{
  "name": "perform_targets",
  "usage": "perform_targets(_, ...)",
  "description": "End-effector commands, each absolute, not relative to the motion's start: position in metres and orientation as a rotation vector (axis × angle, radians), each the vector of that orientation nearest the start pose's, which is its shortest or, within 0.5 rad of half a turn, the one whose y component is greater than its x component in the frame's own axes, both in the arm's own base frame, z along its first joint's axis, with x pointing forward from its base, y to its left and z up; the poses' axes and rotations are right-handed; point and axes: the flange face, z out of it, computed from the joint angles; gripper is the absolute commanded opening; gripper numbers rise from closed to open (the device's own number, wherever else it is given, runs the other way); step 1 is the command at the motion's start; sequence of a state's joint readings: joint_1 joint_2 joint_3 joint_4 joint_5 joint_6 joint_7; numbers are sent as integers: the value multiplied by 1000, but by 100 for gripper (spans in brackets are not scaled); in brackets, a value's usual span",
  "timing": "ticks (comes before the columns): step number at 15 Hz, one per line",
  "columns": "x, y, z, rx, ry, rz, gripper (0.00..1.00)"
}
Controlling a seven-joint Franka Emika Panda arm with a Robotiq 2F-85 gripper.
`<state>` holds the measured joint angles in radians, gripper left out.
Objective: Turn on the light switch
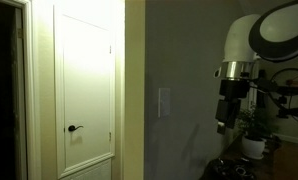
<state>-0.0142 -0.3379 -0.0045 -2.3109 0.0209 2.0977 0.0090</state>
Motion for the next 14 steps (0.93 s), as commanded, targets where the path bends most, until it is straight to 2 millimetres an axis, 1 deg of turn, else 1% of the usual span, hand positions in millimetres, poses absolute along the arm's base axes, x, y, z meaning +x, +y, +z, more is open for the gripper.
perform_targets(1, 459, -8, 489, -3115, 57, -193, 100)
perform_targets(3, 459, -8, 489, -3115, 57, -193, 100)
perform_targets(5, 470, -3, 485, -3112, 53, -233, 100)
perform_targets(9, 495, 3, 487, -3107, 58, -360, 100)
perform_targets(13, 523, 2, 492, -3097, 68, -469, 100)
perform_targets(14, 529, 1, 493, -3093, 72, -490, 89)
